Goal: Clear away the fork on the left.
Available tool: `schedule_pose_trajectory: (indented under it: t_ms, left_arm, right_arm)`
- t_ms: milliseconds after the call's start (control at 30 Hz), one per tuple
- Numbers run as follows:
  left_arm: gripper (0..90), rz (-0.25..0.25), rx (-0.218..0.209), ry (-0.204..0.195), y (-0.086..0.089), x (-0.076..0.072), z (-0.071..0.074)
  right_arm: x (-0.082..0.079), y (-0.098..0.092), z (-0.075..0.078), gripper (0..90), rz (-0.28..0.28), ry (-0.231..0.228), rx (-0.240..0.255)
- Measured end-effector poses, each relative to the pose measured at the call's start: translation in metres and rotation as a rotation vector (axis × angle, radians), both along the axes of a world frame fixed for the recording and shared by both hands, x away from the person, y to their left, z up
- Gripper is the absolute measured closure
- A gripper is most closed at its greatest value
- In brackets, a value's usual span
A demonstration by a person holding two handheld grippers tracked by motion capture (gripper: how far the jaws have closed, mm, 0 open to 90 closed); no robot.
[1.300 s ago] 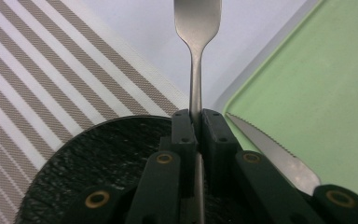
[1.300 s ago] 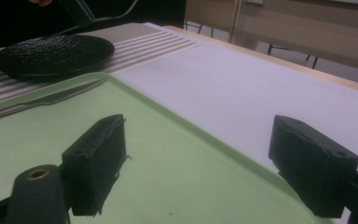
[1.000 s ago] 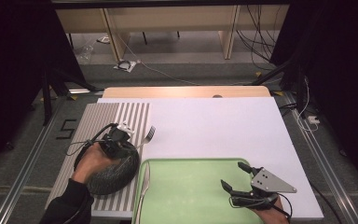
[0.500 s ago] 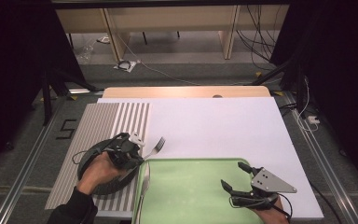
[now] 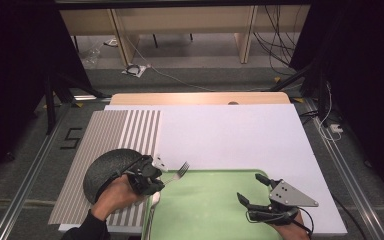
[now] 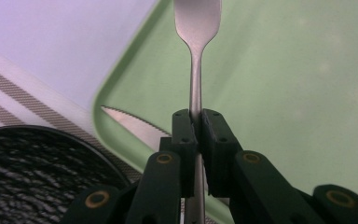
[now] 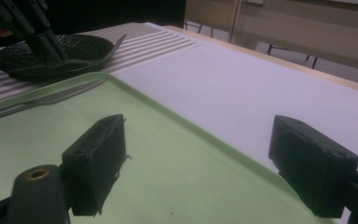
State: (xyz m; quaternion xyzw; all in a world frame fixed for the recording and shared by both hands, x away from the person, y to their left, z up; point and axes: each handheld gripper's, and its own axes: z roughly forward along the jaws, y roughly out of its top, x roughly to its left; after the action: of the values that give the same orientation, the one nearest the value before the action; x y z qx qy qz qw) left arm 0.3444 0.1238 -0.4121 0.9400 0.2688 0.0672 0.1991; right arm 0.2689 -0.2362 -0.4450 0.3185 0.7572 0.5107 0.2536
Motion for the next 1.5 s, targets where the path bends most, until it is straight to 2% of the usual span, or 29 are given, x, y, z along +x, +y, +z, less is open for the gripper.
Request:
schedule_pose_trajectory:
  t_ms: [433,767,1133,1500]
  left_arm:
    - [83.9,-0.061,0.017,0.032,-0.024,-0.019,-0.009]
    - [83.9,-0.088,0.022,0.031,-0.04,-0.035,-0.012]
    - [83.8,-0.146,0.033,0.075,-0.056,-0.051,-0.021]
    - [83.8,-0.154,0.044,0.123,-0.063,-0.06,-0.034]
  right_arm:
    - [0.0,-0.001,0.0,19.7,-0.002,-0.004,0.001]
    - [0.0,-0.001,0.001,19.8,-0.004,-0.007,0.001]
    - [0.0,-0.001,0.0,19.8,-0.005,-0.005,0.001]
    - [0.0,0.0,0.0,19.8,-0.004,-0.002,0.0]
